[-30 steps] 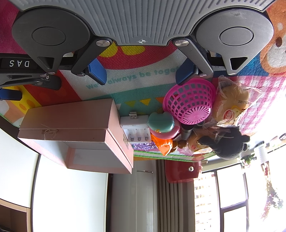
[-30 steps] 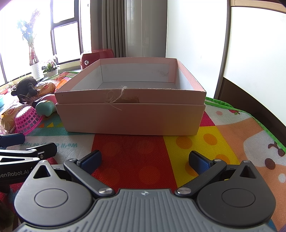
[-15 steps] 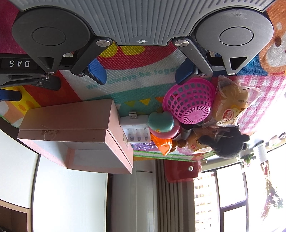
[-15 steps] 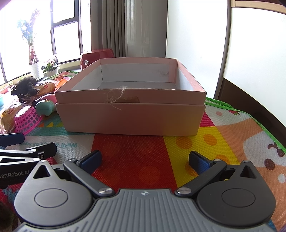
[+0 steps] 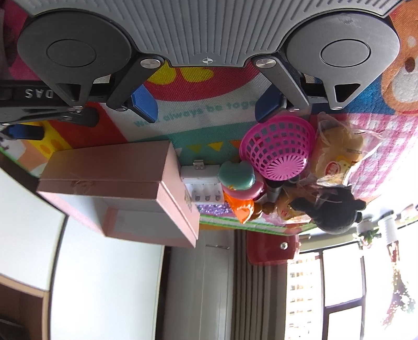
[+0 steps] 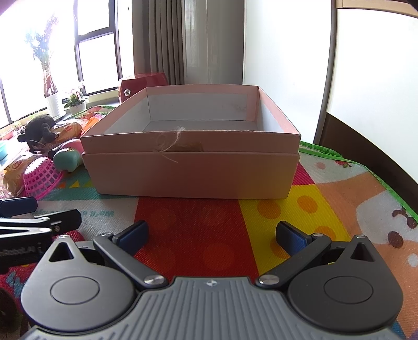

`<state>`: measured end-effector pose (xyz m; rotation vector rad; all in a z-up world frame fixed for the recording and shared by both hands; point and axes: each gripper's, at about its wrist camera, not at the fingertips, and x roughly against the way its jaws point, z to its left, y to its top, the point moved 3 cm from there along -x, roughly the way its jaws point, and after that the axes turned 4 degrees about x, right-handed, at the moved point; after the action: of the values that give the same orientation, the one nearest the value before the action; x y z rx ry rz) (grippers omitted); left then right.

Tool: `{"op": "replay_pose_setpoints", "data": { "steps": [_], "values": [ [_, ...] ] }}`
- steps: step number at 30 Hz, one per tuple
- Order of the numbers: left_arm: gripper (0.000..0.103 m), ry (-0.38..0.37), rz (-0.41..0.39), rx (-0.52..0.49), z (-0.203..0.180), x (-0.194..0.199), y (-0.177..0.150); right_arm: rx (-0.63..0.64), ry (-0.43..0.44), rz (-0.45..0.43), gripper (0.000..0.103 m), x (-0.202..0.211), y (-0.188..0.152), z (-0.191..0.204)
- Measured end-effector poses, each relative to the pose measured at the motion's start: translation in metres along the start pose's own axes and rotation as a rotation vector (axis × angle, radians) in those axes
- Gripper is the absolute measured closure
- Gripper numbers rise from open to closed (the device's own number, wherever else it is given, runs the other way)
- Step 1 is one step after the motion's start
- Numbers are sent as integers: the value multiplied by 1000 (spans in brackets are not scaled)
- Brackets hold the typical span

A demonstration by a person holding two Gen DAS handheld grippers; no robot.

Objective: Organize objects

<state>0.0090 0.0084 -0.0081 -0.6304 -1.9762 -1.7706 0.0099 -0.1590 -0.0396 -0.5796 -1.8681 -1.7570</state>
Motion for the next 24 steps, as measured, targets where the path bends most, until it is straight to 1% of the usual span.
{"op": "replay_pose_setpoints", "data": {
  "steps": [1,4,5,6,8,10,13,15,17,18,19,21,22,24],
  "values": [
    [15,-3,-30,-16,3,8,1,8,6,7,0,0,0,0],
    [15,62,-138,-69,16,25,13,19,26,50,0,-2,6,-2],
    [15,80,-164,-76,22,25,21,28,34,70,0,-3,8,-2],
    [15,90,-167,-77,28,22,27,41,43,90,0,-4,10,-2],
    [15,95,-130,-81,39,8,41,38,51,114,0,-5,12,-3],
    [15,106,-84,-112,46,-9,48,50,44,110,0,-5,11,0],
    [16,113,-20,-142,50,-31,48,48,41,114,0,-5,11,0],
    [16,116,-28,-157,52,-38,46,38,43,121,0,-6,12,-1],
    [18,92,-18,-170,50,-45,44,38,40,128,0,-7,13,-1],
    [26,74,-10,-177,49,-47,43,34,40,132,0,-7,14,-1],
    [30,50,6,-193,47,-50,39,31,39,130,0,-7,14,-1],
    [31,58,-23,-225,43,-45,33,44,32,116,0,-6,13,1],
    [39,56,-27,-223,43,-39,32,47,32,116,0,-6,13,2],
    [41,21,-23,-176,46,-19,28,55,40,120,0,-5,14,2]
  ]
}}
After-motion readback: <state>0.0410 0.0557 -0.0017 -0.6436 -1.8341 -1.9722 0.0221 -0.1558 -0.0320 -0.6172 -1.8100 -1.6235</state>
